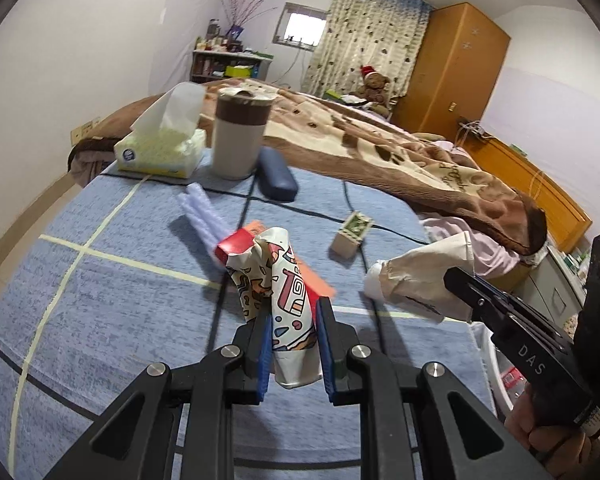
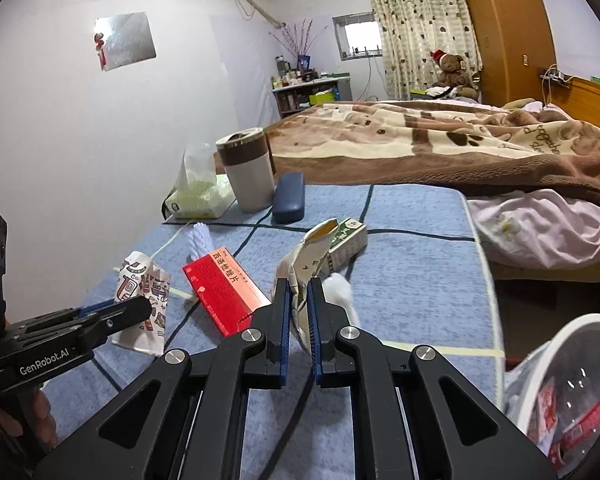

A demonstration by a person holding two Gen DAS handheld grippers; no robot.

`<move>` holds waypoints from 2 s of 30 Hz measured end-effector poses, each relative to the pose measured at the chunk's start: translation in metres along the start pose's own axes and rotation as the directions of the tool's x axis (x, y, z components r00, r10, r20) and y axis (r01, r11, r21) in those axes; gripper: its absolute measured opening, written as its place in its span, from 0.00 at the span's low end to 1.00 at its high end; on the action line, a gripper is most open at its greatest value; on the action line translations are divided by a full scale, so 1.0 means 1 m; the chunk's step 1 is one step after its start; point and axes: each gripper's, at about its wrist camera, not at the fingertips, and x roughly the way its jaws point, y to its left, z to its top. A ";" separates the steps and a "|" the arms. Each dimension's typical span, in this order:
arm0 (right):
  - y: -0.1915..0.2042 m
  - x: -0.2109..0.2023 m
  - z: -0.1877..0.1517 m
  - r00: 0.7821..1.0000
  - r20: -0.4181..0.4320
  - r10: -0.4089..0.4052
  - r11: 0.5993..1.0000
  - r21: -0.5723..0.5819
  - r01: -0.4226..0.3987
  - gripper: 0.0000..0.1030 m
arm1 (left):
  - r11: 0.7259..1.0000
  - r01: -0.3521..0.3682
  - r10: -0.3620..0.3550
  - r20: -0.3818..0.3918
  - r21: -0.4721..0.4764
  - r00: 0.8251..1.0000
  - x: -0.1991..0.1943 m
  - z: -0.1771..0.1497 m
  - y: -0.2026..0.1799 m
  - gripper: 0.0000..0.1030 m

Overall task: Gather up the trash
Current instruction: 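Carry the wrapper and paper bag over the bin and open both tools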

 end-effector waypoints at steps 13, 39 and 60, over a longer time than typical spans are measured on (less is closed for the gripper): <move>-0.032 -0.059 -0.006 0.991 0.109 -0.076 0.995 0.068 0.068 0.08 | 0.989 0.084 -0.088 0.023 0.120 0.996 -0.027 -0.010 -0.068 0.20; -0.108 -0.135 -0.033 0.940 0.189 -0.286 0.943 0.230 0.241 0.08 | 0.906 0.280 -0.283 -0.036 0.319 0.958 -0.036 -0.042 -0.206 0.20; -0.164 -0.155 -0.058 0.902 0.086 -0.423 0.870 0.317 0.378 0.08 | 0.808 0.415 -0.371 -0.186 0.418 0.910 0.001 -0.077 -0.301 0.20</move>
